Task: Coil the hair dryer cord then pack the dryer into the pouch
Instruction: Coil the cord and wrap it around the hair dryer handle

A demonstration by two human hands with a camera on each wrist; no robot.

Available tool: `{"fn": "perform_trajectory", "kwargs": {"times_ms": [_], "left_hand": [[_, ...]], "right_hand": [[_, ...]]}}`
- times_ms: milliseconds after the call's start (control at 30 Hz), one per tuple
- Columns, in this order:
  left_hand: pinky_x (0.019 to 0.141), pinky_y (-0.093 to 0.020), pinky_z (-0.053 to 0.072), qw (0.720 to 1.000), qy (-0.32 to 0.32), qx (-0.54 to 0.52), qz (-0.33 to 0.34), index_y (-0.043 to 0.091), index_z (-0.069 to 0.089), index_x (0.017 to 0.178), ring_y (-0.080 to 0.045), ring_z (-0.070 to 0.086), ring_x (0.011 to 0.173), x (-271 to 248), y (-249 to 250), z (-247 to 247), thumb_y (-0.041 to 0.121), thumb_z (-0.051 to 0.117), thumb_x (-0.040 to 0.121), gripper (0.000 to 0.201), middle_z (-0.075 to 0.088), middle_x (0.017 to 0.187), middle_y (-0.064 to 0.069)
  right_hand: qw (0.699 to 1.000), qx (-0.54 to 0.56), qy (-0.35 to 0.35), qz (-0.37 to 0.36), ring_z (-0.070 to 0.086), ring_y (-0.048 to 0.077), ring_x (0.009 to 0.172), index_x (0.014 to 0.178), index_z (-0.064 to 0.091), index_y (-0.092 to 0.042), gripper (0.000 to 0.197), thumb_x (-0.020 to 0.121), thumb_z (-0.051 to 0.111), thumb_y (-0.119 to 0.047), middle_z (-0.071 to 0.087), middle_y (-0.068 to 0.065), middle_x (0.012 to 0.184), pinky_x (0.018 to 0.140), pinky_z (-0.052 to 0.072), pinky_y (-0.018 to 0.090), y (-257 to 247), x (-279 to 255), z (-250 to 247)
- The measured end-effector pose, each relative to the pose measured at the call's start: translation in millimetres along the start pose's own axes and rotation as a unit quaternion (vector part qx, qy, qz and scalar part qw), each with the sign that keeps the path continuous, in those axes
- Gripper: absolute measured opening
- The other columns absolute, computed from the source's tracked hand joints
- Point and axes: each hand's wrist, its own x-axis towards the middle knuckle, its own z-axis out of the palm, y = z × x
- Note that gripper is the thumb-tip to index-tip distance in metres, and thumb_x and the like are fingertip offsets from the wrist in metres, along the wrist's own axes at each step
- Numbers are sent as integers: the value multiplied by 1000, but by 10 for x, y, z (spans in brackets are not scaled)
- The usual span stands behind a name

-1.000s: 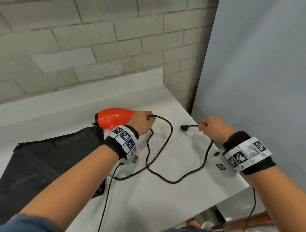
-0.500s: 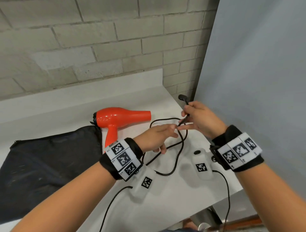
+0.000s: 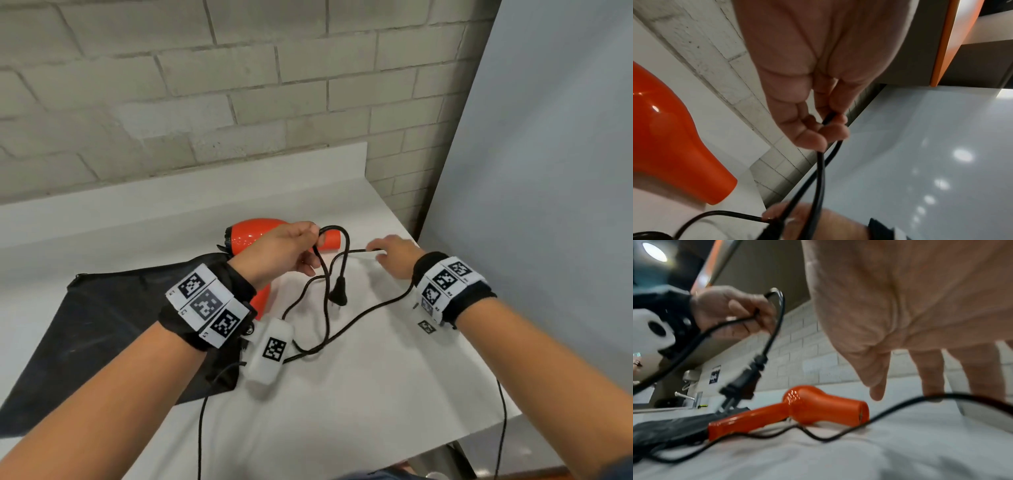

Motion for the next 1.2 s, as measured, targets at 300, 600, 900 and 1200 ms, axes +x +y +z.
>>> {"fn": "perform_trajectory", "kwargs": {"times_ms": [300,600,900,1200], "left_hand": [[58,-14,48,990,85,9,116,15,55,79,1,57,54,67,85,-56,9,35,96,26,55,74,-2],[67,-6,38,926,26,318,199,12,69,95,3,57,74,-114,-529,229,21,53,88,19,69,85,2],[95,-28,42,856,-149,495,20,14,62,112,-21,58,107,-173,-920,522,18,47,91,26,66,115,-7],[101,-41,41,854,107,489,-142,15,43,126,-30,52,112,-6,-793,-216,31,57,84,47,37,134,-14]], "right_hand": [[988,113,30,100,60,32,94,121,51,3,36,86,43,9,47,12,97,85,53,40,162,-151,74],[984,-51,-82,148,51,21,79,90,59,2,28,94,34,-10,57,13,92,66,41,22,496,-490,146],[980,-88,-67,165,44,29,126,131,43,-2,41,91,38,-3,46,16,137,105,38,31,500,-662,226],[984,-62,-48,163,31,40,128,135,36,-15,49,90,49,-28,28,17,141,105,35,43,302,-749,264]]}}
